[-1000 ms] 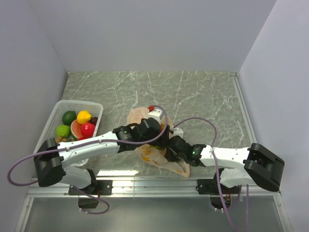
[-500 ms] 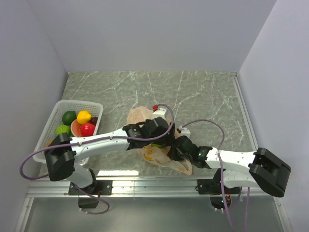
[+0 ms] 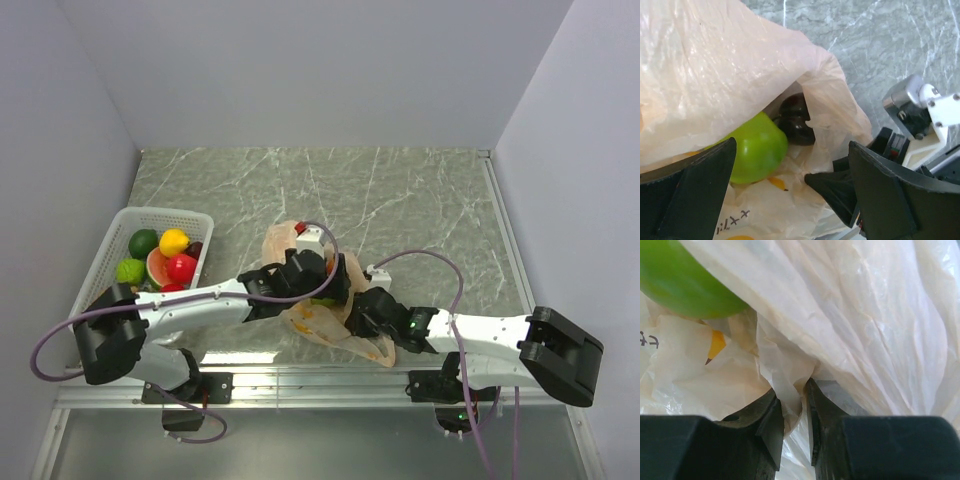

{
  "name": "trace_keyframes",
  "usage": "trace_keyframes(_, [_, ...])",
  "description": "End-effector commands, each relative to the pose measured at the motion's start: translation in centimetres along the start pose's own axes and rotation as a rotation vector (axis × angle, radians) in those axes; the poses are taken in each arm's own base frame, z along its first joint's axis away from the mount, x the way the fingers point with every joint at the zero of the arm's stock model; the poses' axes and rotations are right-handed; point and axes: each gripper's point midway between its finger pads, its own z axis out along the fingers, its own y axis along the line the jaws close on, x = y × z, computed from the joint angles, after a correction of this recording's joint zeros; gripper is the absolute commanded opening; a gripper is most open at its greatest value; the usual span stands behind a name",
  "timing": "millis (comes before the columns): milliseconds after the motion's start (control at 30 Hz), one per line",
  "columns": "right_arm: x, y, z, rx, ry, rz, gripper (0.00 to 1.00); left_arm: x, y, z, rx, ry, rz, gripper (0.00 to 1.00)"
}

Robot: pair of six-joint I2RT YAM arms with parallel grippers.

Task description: Untie the knot of the plastic bag and take out the fruit

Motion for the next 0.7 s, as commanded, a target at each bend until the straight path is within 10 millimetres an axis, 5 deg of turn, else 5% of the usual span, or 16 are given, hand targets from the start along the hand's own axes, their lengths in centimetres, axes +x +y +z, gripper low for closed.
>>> trace_keyframes(0, [-0.5,-0.6,-0.3,0.037,-0.022,-0.017,0.29,-0.9,-0.1,1.0,-0.048,-0.009,0.036,0.99])
trace_keyframes(333, [-0.4,-0.8,-0.4,0.04,-0.021,-0.019,0.29,4.2,5.7,3.7,-0.336,0.123,0.095,0.99])
trace_keyframes(567, [-0.4,-0.7,-0.3,0.041,-0.022,-0.018,0.29,7.1,4.9,3.5,-0.295,0.23,0.085,0.96])
trace_keyframes(667, [-0.5,-0.8,-0.3,0.044,-0.026,-0.019,0.29,7.4,4.6,2.7,-0.291,0.239,0.073,0.83])
